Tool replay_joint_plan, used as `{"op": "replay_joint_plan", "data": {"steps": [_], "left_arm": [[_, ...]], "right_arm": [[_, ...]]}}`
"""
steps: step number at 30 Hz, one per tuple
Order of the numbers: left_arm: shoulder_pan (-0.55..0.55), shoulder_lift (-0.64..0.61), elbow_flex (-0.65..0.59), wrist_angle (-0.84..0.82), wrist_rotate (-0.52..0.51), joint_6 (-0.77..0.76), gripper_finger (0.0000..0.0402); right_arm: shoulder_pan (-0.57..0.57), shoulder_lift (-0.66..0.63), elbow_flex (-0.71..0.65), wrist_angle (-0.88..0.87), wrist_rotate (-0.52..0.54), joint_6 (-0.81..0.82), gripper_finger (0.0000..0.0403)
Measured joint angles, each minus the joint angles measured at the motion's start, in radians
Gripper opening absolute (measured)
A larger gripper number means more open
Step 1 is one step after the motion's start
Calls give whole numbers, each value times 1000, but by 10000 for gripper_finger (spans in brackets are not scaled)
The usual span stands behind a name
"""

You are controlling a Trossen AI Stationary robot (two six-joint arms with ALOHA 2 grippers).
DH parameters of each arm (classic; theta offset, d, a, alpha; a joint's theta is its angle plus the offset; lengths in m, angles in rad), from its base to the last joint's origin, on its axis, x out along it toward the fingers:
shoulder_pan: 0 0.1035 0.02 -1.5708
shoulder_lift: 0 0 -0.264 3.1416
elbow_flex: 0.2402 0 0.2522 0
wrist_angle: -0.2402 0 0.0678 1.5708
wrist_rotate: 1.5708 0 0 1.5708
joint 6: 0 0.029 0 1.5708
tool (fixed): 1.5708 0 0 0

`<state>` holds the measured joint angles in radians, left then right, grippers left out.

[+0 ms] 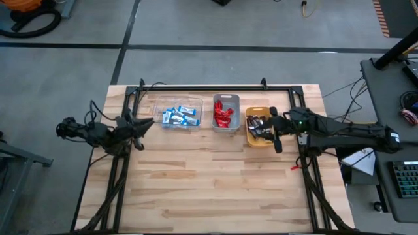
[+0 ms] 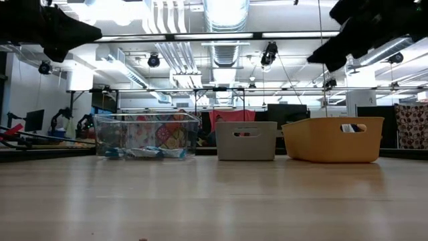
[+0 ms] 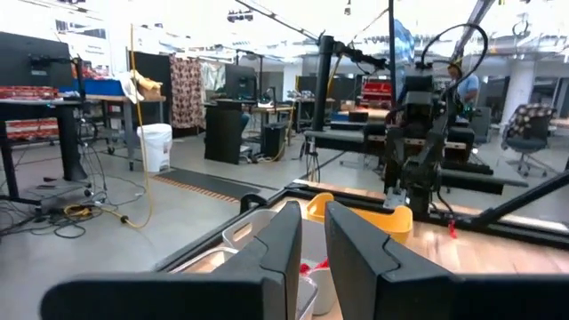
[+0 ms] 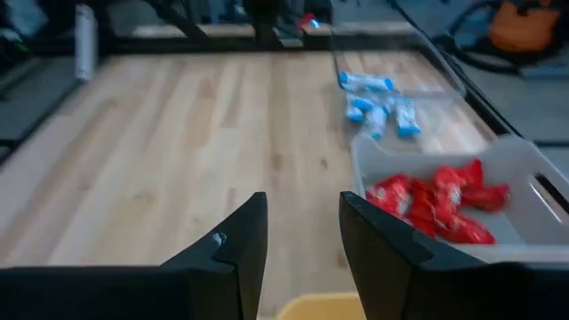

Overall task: Organize candy in baskets
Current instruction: Return to Home Position

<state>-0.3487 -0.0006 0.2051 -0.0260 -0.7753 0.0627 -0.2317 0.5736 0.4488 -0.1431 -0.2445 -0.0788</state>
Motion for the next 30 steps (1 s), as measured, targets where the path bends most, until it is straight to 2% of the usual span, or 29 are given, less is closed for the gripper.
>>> {"op": "replay_joint_plan", "data": {"steps": [8, 22, 30], "left_arm": [[0, 1, -65, 3, 36, -85, 38], [0, 0, -146, 66, 36, -122, 38], [5, 0, -195, 104, 35, -136, 38]], "right_arm": [[0, -106, -52, 7, -10, 0, 121], [0, -203, -237, 181, -10, 34, 111], [0, -308, -248, 132, -24, 42, 109]]}}
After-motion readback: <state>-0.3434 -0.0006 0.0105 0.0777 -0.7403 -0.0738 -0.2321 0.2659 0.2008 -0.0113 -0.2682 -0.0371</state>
